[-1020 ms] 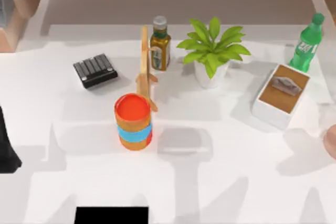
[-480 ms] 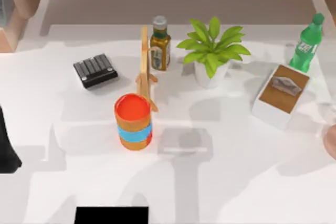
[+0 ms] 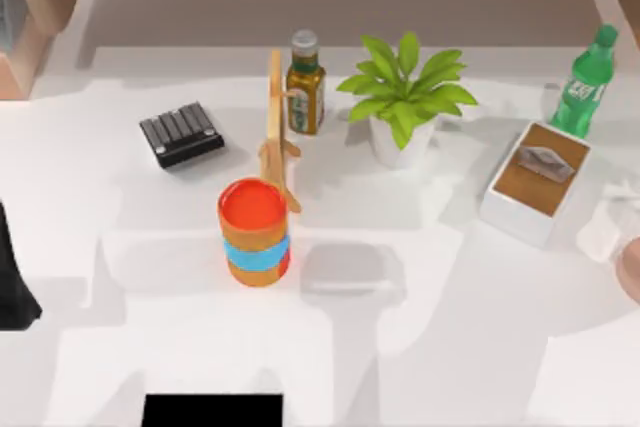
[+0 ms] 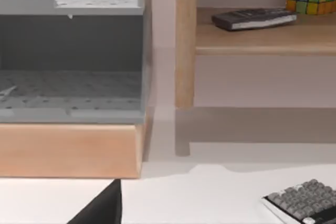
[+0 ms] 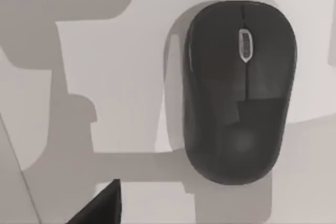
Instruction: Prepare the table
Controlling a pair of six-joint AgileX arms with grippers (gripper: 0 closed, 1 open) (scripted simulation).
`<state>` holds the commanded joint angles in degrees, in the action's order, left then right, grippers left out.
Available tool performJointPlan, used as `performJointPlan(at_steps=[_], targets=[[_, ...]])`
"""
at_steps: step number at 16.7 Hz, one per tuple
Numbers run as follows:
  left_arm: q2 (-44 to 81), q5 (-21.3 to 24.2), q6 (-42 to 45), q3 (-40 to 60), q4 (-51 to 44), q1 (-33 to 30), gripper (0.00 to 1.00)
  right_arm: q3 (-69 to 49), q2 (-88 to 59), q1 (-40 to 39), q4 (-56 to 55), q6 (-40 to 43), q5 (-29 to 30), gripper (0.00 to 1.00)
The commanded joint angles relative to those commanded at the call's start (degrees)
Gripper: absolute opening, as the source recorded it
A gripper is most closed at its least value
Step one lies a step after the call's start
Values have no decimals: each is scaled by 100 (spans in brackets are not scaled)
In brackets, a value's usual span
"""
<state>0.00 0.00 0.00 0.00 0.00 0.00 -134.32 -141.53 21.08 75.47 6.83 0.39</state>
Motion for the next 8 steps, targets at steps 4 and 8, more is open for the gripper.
performJointPlan(at_steps=[4,8], targets=[[0,0,0,0,0,0,100,-663,-656,-23,181,37,-54,100],[0,0,0,0,0,0,100,-707,-686,-26,186,39,-59,100]])
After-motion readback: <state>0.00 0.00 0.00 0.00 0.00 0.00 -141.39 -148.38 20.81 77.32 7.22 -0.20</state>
